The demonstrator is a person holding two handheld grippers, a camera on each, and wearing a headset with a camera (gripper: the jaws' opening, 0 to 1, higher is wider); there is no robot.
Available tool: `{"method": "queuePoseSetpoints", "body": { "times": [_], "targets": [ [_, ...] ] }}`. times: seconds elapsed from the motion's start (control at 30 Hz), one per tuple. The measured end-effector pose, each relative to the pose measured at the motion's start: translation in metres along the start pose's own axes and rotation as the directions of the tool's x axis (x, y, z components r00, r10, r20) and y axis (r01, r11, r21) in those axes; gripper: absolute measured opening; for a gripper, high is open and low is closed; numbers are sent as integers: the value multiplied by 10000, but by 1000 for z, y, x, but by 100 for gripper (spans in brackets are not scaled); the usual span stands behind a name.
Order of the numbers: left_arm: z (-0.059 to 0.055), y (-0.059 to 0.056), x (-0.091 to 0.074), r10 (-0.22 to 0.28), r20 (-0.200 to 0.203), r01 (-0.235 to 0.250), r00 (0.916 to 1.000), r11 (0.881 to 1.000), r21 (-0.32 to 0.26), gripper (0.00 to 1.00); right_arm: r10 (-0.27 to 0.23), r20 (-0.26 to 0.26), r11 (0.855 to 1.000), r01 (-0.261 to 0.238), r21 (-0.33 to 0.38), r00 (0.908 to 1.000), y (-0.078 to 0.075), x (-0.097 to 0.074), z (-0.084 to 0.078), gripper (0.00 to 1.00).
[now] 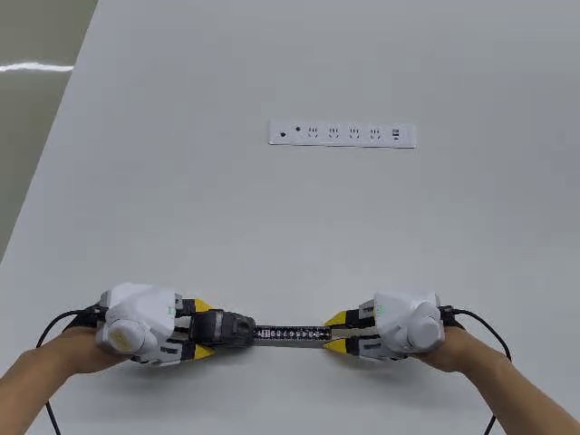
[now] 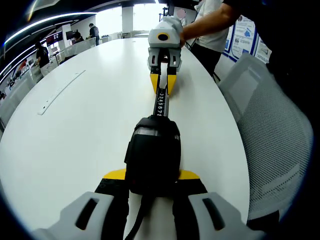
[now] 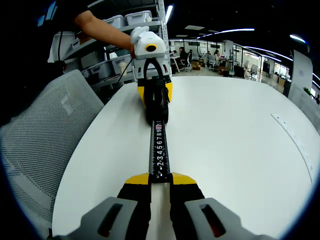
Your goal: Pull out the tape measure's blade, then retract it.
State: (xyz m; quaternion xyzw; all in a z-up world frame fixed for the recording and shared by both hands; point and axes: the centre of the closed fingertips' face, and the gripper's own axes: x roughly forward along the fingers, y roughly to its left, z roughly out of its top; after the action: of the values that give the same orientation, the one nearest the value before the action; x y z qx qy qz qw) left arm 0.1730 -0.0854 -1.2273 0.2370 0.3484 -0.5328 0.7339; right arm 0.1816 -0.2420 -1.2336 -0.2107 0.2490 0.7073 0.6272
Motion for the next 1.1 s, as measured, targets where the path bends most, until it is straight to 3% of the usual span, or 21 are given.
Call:
{"method": "queuePoseSetpoints", "body": {
  "times": [1.1],
  "targets": [
    [-1,0,0,10,14,-10,10000,10000,-61,29,-9,-151,10000,10,30,9999,0,-9,-9,11]
  ]
}}
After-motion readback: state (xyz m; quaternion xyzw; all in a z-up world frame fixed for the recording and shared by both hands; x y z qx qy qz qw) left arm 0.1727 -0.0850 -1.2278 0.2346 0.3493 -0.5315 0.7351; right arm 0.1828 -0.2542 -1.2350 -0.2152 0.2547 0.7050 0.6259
